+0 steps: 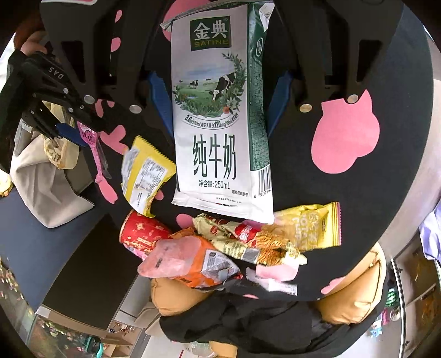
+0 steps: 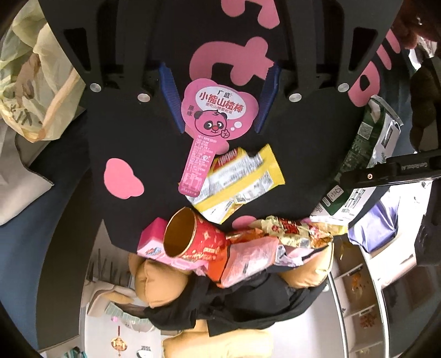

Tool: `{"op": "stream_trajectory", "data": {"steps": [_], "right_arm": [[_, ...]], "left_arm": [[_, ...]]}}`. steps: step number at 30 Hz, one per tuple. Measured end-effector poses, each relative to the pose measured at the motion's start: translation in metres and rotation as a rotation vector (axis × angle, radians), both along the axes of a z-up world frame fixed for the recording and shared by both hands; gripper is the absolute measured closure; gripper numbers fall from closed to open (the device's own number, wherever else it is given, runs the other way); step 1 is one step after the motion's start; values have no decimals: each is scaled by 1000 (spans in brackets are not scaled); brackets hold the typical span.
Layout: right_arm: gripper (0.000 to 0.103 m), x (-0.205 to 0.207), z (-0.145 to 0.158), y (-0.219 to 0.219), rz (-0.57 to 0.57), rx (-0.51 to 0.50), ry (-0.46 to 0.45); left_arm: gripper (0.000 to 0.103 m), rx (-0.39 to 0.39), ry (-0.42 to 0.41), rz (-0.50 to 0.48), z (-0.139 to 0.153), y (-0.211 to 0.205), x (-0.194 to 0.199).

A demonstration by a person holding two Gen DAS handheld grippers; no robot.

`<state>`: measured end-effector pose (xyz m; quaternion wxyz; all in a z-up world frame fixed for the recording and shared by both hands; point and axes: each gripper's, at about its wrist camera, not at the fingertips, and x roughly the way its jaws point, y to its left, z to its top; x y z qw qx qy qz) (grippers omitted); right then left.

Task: Collect trash
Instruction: 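Carry the milk carton and lollipop to the yellow bag and release both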

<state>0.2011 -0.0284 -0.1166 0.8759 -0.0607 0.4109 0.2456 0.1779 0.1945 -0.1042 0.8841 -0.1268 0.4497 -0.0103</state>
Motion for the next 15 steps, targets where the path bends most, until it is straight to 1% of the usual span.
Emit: {"op": "stream_trajectory", "data": {"steps": [10,15], "right_arm": [[54,-23,26,-31,-44,27,-94],[54,-34,52,-59,-94,50,-172]], "left_arm": [[44,25,-81,-8,30,-20,-13],[44,40,-171,-37,63,-42,-13]]}}
